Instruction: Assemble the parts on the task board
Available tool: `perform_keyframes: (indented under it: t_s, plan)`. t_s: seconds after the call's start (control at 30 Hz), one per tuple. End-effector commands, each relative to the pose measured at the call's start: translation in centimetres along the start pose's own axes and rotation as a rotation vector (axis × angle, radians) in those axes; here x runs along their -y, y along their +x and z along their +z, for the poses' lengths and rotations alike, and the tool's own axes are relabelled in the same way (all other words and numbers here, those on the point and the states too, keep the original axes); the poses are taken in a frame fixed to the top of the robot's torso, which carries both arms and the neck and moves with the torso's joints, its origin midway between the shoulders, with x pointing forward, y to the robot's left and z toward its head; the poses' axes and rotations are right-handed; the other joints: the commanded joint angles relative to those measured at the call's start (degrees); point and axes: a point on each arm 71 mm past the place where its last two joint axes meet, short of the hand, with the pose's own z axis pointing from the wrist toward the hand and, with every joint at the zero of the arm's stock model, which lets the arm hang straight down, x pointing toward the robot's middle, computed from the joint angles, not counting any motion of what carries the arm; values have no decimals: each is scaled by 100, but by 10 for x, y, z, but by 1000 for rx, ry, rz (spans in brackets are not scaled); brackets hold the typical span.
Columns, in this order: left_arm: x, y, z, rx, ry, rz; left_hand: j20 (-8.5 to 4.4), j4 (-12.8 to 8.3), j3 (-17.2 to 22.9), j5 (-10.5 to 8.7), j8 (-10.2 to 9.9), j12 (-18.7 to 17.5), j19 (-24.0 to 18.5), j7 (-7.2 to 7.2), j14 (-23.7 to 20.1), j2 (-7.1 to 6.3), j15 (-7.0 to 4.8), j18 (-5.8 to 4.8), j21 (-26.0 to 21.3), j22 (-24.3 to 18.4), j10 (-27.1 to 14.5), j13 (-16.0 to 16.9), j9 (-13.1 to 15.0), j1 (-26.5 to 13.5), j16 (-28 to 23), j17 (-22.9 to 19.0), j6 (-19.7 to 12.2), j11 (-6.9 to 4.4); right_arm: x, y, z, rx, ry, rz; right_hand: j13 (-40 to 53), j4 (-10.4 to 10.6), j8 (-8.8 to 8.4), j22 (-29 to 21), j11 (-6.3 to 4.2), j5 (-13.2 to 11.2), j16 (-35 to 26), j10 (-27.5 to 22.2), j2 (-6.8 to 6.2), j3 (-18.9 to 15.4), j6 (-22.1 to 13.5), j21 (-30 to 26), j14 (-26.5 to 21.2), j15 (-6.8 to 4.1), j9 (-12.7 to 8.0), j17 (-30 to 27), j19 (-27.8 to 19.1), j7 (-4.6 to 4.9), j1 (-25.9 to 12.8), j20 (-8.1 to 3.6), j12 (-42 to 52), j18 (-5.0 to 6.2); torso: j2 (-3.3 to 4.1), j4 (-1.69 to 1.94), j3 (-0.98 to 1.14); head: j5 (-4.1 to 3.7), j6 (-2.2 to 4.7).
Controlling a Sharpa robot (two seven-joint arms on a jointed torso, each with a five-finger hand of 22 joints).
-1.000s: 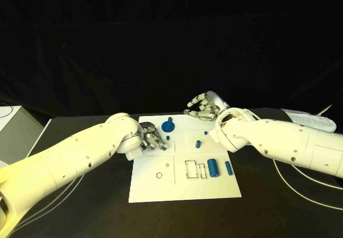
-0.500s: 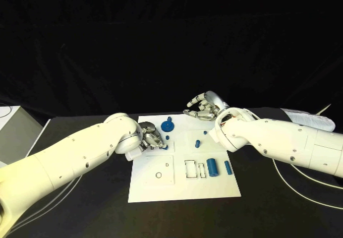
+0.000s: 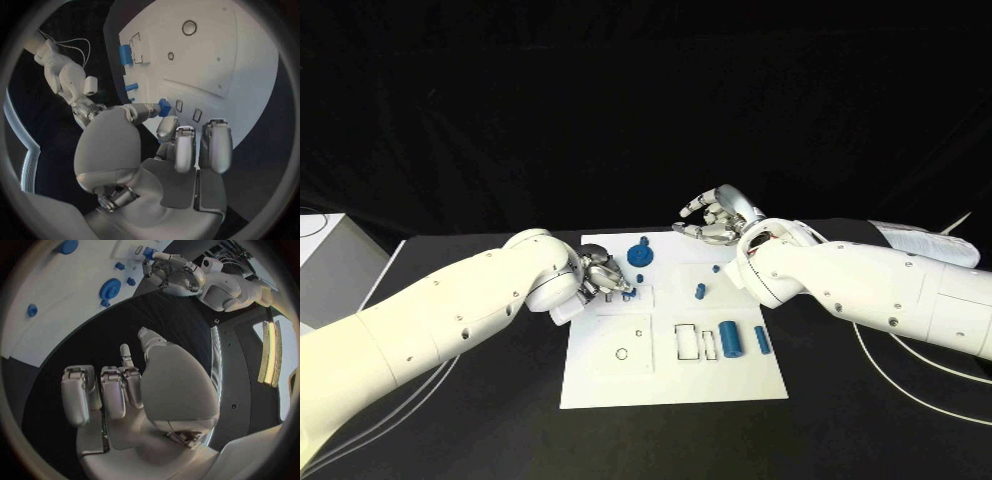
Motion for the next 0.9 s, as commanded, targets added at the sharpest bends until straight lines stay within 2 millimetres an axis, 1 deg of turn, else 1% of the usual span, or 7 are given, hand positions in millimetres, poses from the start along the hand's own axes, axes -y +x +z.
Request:
perform_keyframes:
  t_s: [0.03,0.17,0.2,0.33,0.43,0.53,0.9]
  plan:
    - [-2,-4,0,37,-7,-33,-53,-489,504,95,524,50,8,-210,611,-15,-57,-64,13,8,81,72,1556,-75,19,1506,289,-21,0,1,0,-14,-7,-7,1304,2,12,1108,23,20,8,347,19,1,-42,-44,587,13,11,1465,388,8,-71,25,8,-3,-1,-4,4,13,3]
    - [-5,-9,-1,76,-14,-16,-81,-525,509,206,530,88,21,-255,611,-33,-92,-66,14,17,165,149,1605,-156,19,1506,409,-61,1,1,0,-15,-5,-8,1304,2,12,1108,23,20,8,347,19,1,-42,-44,587,13,11,1465,388,8,-71,25,8,-3,2,-6,4,20,-2]
    - [-5,-10,-1,86,-15,-8,-95,-543,507,281,533,105,34,-276,611,-47,-109,-70,20,35,202,184,1625,-188,19,1506,466,-81,1,1,0,-15,-4,-8,1304,2,12,1108,23,20,8,347,19,1,-42,-44,587,13,11,1465,388,8,-71,25,8,-3,4,-5,3,21,-2]
    - [-6,-11,0,102,-24,18,-117,-556,487,348,550,122,48,-314,611,-54,-136,-74,24,52,254,226,1660,-240,19,1506,576,-112,2,1,0,-16,-3,-8,1302,3,13,1105,24,21,7,345,19,0,-44,-48,587,14,12,1464,386,8,-75,25,6,-2,5,-3,3,27,-11]
    - [-6,-11,1,96,-32,31,-128,-551,467,352,563,115,58,-335,611,-46,-150,-77,28,65,268,225,1680,-269,19,1506,639,-130,2,1,0,-17,-2,-8,1301,3,13,1102,24,21,7,343,19,-1,-46,-51,587,14,13,1464,385,8,-78,26,5,-1,6,-3,6,37,-22]
    - [-6,-10,2,93,-39,42,-142,-541,433,348,586,101,61,-362,611,-30,-167,-77,26,67,277,216,1706,-301,19,1506,713,-151,2,1,0,-18,-2,-8,1301,3,13,1102,24,21,7,343,19,-1,-46,-51,587,14,13,1464,385,8,-78,26,5,-1,9,-5,4,42,-28]
    - [-3,-5,7,105,-45,63,-158,-547,390,349,614,99,70,-393,611,-25,-187,-80,29,80,296,228,1739,-319,19,1506,785,-176,2,2,0,-19,-2,-7,1299,4,15,1098,25,24,6,341,21,-3,-49,-54,586,14,15,1460,383,9,-87,26,3,0,7,-11,4,59,-44]
